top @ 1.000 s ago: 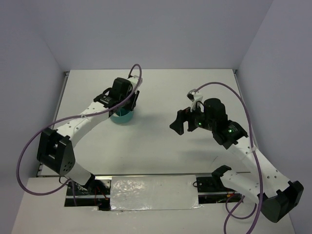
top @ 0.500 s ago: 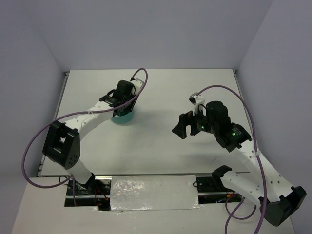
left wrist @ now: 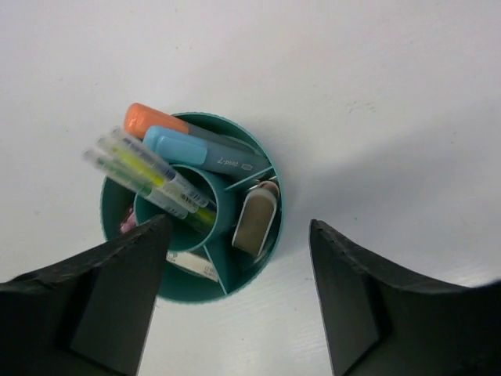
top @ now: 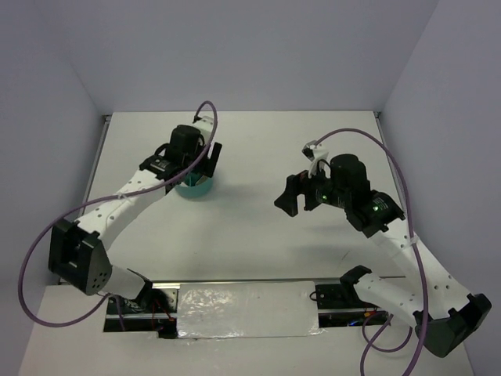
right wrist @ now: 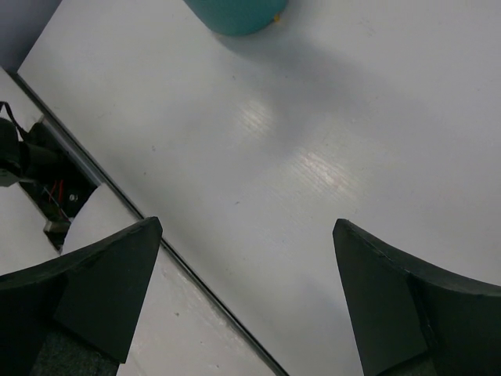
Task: Sort the stationery into containers
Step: Place the stationery in the storage box, then reset both arms
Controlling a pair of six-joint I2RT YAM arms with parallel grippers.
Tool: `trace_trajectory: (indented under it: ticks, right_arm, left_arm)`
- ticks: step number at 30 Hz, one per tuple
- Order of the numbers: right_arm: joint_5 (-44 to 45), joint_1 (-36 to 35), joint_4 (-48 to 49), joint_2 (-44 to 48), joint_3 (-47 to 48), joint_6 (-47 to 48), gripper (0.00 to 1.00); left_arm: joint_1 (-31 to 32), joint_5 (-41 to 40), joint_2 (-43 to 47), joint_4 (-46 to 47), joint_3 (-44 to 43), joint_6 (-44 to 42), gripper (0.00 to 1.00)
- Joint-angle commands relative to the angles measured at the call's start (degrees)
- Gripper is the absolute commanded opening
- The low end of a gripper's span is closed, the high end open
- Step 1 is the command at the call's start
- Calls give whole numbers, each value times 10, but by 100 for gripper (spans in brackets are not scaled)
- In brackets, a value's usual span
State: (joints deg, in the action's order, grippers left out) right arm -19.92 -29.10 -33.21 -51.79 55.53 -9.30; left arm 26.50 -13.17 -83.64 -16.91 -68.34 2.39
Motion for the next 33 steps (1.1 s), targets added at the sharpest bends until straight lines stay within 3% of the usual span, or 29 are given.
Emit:
trace_trajectory:
  ticks: [1, 2, 10, 14, 22, 33]
  right_arm:
    - [40, 0, 8, 5, 55, -3, 98]
    - [58, 1, 3, 9, 72, -5, 98]
    - [336, 0, -117, 46, 200, -41, 100]
    - [405, 2, -184, 64, 241, -63, 100]
    - [458, 2, -304, 107, 313, -55, 100]
    - [466, 0, -350, 207, 279, -63, 100]
  left_arm:
    - [-2, 7, 57, -31, -40, 63, 90]
    - [-2, 6, 65, -43, -46, 92, 99]
    - [-1, -99, 175, -207, -80, 279, 99]
    - [-2, -157, 244, -257, -65, 341, 99]
    - [-1, -321, 342, -369, -11, 427, 99]
    - [-2, -392, 490, -432, 6, 409, 99]
